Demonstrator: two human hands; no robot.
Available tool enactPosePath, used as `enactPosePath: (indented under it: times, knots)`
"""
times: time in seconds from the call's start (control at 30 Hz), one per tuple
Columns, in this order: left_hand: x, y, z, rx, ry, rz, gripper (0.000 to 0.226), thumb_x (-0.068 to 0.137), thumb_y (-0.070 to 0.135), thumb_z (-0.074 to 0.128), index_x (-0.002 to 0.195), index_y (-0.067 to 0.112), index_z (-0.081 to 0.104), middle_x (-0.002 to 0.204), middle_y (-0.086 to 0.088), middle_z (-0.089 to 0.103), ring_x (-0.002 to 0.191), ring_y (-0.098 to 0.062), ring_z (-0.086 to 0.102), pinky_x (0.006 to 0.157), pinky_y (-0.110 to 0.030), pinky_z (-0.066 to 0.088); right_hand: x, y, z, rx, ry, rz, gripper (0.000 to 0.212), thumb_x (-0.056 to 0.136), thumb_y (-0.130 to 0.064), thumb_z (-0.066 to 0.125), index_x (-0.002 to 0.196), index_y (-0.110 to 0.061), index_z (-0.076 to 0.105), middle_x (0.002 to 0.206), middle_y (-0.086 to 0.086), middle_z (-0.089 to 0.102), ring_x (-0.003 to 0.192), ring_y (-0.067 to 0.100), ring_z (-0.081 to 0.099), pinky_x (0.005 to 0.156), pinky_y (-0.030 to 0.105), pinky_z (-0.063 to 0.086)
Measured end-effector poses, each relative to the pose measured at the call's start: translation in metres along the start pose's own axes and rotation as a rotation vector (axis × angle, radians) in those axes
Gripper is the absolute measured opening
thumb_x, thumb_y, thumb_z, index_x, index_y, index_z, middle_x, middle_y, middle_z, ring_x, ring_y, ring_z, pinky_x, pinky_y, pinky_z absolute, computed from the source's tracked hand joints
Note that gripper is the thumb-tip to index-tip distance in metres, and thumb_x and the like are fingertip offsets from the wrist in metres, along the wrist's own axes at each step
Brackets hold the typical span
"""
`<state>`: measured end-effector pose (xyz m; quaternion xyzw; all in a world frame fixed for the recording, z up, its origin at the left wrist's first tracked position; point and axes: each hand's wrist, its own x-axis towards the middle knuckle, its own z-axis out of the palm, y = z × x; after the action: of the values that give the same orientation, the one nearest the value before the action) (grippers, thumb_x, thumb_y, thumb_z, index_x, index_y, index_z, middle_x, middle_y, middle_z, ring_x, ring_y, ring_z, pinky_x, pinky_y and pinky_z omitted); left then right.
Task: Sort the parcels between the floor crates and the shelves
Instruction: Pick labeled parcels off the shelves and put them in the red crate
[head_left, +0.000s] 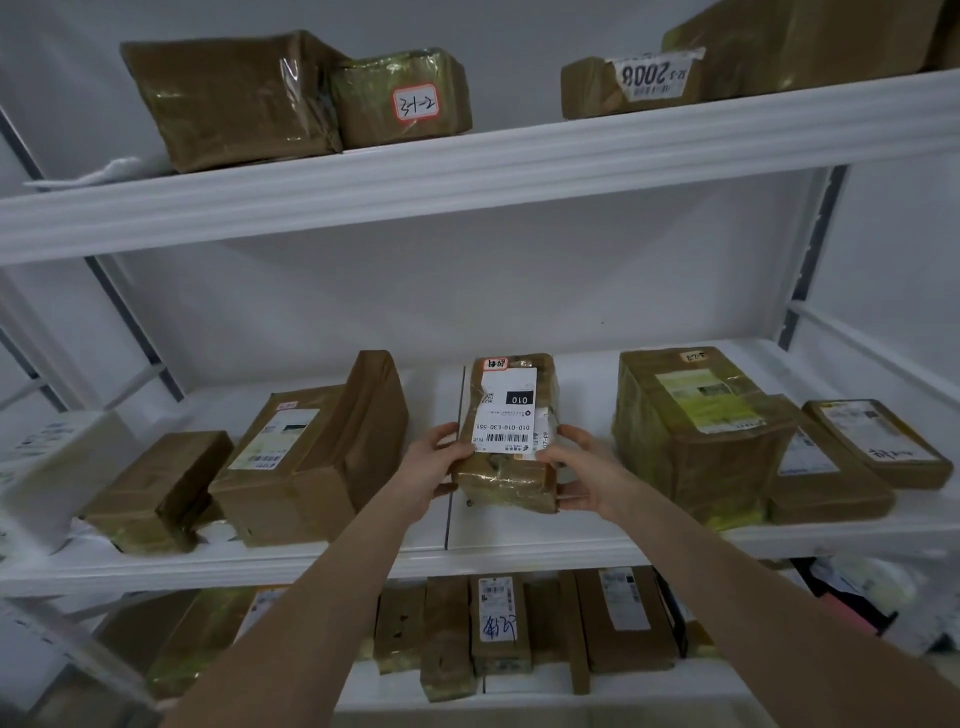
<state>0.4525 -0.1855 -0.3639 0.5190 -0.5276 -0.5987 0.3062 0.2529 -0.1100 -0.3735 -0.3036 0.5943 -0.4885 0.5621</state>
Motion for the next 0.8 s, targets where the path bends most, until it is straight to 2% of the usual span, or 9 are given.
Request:
enactPosePath:
  times: [0.1,0.17,0.3,0.4,0.47,0.53,0.63,0.73,0.8]
  knots:
    - [-0.007,-0.011,0.007,0.3,-0.109,-0.118,0.054,0.082,0.041,0.07,0.127,0.027,0.044,0.118,0.0,0.056,0.106,-0.024,0.056,0.078,-0.04,0.05,-0.002,0.01,0.009,-0.039,0.008,0.109,0.054,0.084,-0.021,0.07,0.132,-0.02,0.046,0.102,0.005,0.059,0.094,0.032,0.063,0.069,0.043,0.058]
    - [-0.008,-0.018,0.014,0.409,-0.112,-0.038,0.045,0.077,0.044,0.074,0.112,0.031,0.047,0.113,0.005,0.055,0.1,-0.016,0.056,0.076,-0.035,0.05,-0.003,0.021,0.019,-0.067,-0.006,0.167,0.048,0.088,-0.025,0.066,0.13,-0.019,0.045,0.098,0.005,0.057,0.095,0.031,0.06,0.077,0.045,0.057]
    - [-0.001,-0.023,0.025,0.697,-0.084,0.124,0.068,0.074,0.045,0.076,0.131,0.021,0.049,0.133,-0.003,0.057,0.121,-0.021,0.052,0.103,-0.04,0.043,-0.002,0.033,0.029,-0.132,0.036,0.157,0.038,0.093,-0.027,0.06,0.126,-0.013,0.05,0.101,0.007,0.061,0.092,0.025,0.061,0.084,0.04,0.055]
    - [0.001,-0.024,0.036,1.068,-0.041,0.036,0.09,0.066,0.075,0.064,0.138,0.026,0.041,0.137,-0.006,0.051,0.125,-0.027,0.047,0.105,-0.044,0.039,-0.002,0.029,0.025,-0.354,0.124,0.124,0.038,0.098,-0.034,0.049,0.126,-0.009,0.052,0.118,0.012,0.06,0.098,0.026,0.059,0.083,0.035,0.053]
    - [0.003,-0.026,0.049,1.188,0.004,-0.05,0.106,0.06,0.081,0.062,0.144,0.024,0.03,0.141,-0.01,0.042,0.131,-0.03,0.038,0.107,-0.05,0.033,0.0,0.025,0.02,-0.563,0.2,0.009,0.035,0.099,-0.033,0.046,0.122,-0.009,0.057,0.118,0.012,0.061,0.094,0.023,0.057,0.076,0.03,0.05]
    - [0.008,-0.025,0.059,1.245,0.014,-0.07,0.11,0.062,0.076,0.065,0.147,0.022,0.021,0.143,-0.011,0.035,0.133,-0.031,0.033,0.108,-0.051,0.03,0.005,0.018,0.015,-0.771,0.292,-0.159,0.028,0.096,-0.029,0.051,0.116,-0.013,0.061,0.116,0.009,0.062,0.1,0.023,0.058,0.08,0.031,0.049]
    - [0.016,-0.015,0.058,1.39,-0.123,0.017,0.096,0.069,0.063,0.068,0.146,0.027,0.022,0.144,-0.01,0.032,0.132,-0.031,0.033,0.106,-0.05,0.031,0.011,0.013,0.007,-0.974,0.325,-0.306,0.031,0.092,-0.026,0.057,0.122,-0.022,0.056,0.128,0.005,0.051,0.116,0.026,0.05,0.099,0.037,0.044]
    - [0.024,-0.005,0.046,1.573,-0.26,0.175,0.082,0.079,0.043,0.067,0.148,0.033,0.022,0.153,-0.006,0.023,0.139,-0.03,0.023,0.109,-0.053,0.026,0.018,0.01,0.001,-1.208,0.226,-0.336,0.045,0.09,-0.02,0.058,0.134,-0.024,0.05,0.139,0.003,0.044,0.125,0.025,0.042,0.107,0.038,0.036]
    - [0.027,-0.005,0.038,1.65,-0.199,0.289,0.069,0.087,0.023,0.061,0.146,0.037,0.028,0.153,-0.003,0.026,0.14,-0.03,0.023,0.108,-0.054,0.026,0.021,0.01,-0.001,-1.301,0.183,-0.314,0.041,0.091,-0.021,0.054,0.132,-0.024,0.053,0.135,0.003,0.048,0.121,0.025,0.044,0.103,0.04,0.041]
